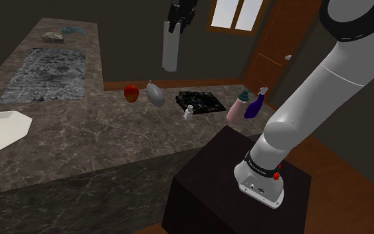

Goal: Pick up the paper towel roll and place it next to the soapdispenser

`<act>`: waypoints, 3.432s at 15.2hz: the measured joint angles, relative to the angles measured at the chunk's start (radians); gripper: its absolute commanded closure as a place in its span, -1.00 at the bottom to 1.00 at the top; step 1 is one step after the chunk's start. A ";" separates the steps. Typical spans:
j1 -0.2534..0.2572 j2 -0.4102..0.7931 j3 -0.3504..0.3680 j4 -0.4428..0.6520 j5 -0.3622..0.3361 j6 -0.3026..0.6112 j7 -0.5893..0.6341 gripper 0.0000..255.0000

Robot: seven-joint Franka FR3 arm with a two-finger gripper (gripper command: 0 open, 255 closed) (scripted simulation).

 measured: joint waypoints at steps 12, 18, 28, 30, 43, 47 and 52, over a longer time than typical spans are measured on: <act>-0.104 -0.168 -0.169 -0.153 0.009 -0.052 -0.269 1.00; -0.155 -0.209 -0.263 -0.183 -0.002 -0.083 -0.405 1.00; -0.230 -0.149 -0.446 -0.092 0.001 -0.157 -0.655 1.00; -0.244 -0.125 -0.485 -0.060 0.008 -0.176 -0.709 1.00; -0.388 0.190 -0.744 0.262 0.184 -0.335 -1.105 1.00; -0.416 0.226 -0.762 0.273 0.209 -0.334 -1.156 1.00; -0.408 0.209 -0.760 0.188 0.199 -0.264 -1.170 1.00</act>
